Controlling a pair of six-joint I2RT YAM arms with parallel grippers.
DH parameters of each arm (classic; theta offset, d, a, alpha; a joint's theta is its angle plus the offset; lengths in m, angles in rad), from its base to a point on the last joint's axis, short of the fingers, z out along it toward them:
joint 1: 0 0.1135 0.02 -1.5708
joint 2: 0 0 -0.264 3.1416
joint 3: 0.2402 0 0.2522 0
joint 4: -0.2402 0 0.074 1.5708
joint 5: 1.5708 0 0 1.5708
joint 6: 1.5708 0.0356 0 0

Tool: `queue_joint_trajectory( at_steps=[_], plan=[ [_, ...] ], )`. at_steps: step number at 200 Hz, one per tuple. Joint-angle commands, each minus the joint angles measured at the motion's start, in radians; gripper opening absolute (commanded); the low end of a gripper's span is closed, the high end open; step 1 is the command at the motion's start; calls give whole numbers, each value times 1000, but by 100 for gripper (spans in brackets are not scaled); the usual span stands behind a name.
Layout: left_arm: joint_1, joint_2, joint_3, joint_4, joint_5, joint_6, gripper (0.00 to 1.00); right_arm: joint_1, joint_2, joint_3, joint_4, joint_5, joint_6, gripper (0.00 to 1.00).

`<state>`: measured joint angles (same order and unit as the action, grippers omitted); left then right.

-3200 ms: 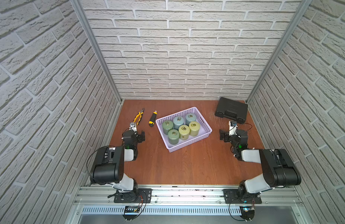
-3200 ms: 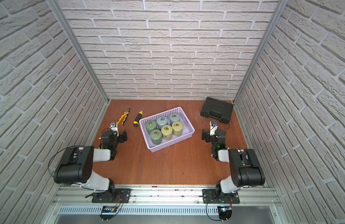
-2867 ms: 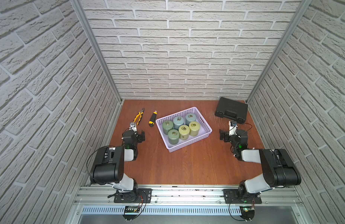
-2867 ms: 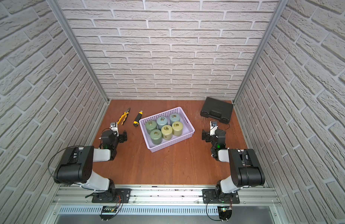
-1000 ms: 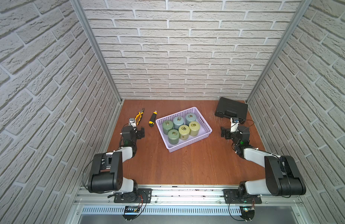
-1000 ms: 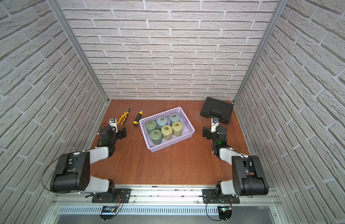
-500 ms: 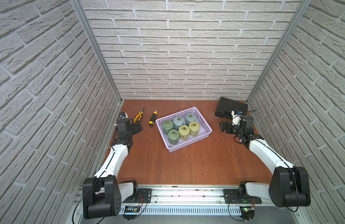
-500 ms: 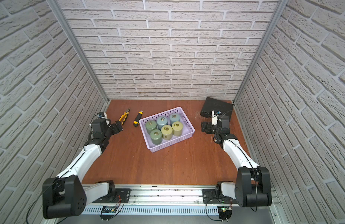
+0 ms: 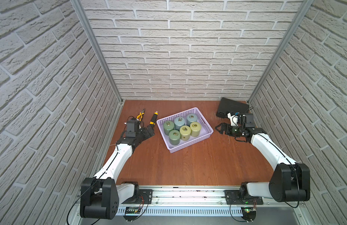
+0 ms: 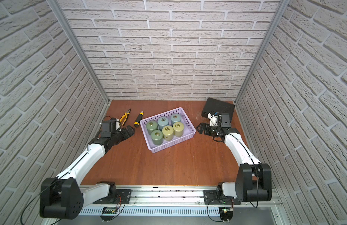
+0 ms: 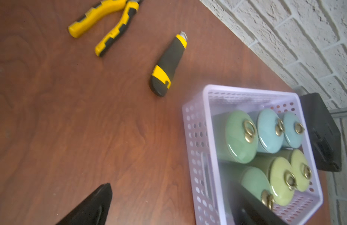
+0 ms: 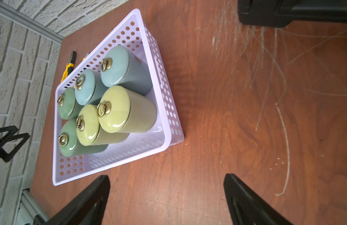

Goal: Take the tea canister out of the basket
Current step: Adjust the basket at the center of the board.

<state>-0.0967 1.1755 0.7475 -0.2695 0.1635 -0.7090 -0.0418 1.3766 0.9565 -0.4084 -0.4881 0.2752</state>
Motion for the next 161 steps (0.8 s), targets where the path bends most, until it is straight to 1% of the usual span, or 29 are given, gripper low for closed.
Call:
queue_joint_trajectory(
  at_steps=[1,14,29,65,110,126,161],
  plan=[
    [-19,14,22,-12,44,-66,98,6,27,16,-18,-74,15,93],
    [-25,19,30,-12,62,-77,98,8,48,33,-25,-73,30,91],
    [-39,25,33,-3,51,-92,98,13,72,54,-27,-59,29,90],
    [-77,91,31,66,47,-143,98,25,143,94,-31,-63,14,82],
    [-139,225,89,140,50,-167,98,37,236,150,-33,-56,5,78],
    [-145,274,126,148,51,-169,98,43,269,168,-32,-63,5,77],
    [-150,354,181,167,58,-180,98,62,313,199,-29,-63,5,77]
  ],
)
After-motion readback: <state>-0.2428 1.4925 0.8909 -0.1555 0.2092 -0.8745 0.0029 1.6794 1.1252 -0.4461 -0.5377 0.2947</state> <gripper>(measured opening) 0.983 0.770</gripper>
